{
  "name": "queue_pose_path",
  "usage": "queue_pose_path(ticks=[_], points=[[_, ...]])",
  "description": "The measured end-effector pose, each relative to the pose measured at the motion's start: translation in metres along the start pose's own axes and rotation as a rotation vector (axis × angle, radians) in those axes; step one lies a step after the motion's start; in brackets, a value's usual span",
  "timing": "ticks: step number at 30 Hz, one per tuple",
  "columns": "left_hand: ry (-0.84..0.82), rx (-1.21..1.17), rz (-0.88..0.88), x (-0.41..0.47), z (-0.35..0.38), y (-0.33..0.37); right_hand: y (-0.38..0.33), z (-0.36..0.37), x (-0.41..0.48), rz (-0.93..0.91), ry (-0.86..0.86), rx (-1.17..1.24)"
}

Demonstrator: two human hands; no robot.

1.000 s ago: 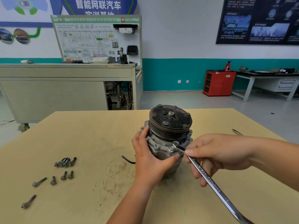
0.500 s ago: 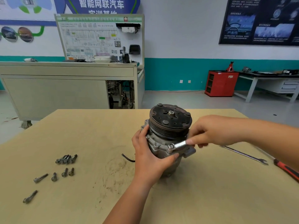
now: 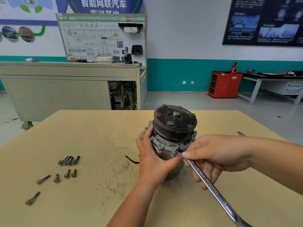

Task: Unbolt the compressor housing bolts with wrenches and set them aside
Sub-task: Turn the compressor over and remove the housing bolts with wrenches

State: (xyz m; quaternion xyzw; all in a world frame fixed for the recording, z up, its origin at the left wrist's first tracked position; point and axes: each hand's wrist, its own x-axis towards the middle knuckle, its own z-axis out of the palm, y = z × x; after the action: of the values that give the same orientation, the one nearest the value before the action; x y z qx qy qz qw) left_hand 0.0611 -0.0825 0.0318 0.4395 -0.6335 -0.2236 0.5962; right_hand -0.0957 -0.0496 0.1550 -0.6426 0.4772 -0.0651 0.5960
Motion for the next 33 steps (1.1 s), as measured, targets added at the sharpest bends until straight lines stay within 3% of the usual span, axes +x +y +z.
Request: queue_pose_path(ticks=[7,10,13,16,18,25,28,31,33], points=[[-0.003,-0.002,-0.014,0.0,0.0,0.001,-0.025,-0.024,-0.005,0.068,0.179,-0.743],[-0.005,-0.018,-0.023,0.0,0.0,0.002,-0.015,-0.031,0.001,-0.049,0.341,-1.119],[-0.009,-0.015,-0.023,0.0,0.001,0.002,-0.009,-0.037,-0.005,-0.024,0.277,-0.952],[-0.008,-0.012,-0.021,0.001,0.0,0.002,-0.004,-0.034,-0.012,0.01,0.058,-0.483],[-0.001,-0.014,-0.015,0.0,0.001,0.001,0.001,-0.024,-0.01,-0.008,0.002,-0.234],[0.001,-0.023,-0.007,0.0,0.001,0.0,0.006,-0.001,0.005,-0.02,0.047,-0.02],[0.008,-0.011,-0.002,0.0,0.001,-0.001,0.0,-0.006,0.002,0.009,0.103,-0.184],[0.006,-0.014,-0.009,0.0,0.001,0.0,-0.011,-0.024,0.001,-0.053,0.346,-0.769],[0.004,-0.022,-0.021,0.0,0.001,0.001,-0.015,-0.032,0.0,-0.106,0.458,-0.976]])
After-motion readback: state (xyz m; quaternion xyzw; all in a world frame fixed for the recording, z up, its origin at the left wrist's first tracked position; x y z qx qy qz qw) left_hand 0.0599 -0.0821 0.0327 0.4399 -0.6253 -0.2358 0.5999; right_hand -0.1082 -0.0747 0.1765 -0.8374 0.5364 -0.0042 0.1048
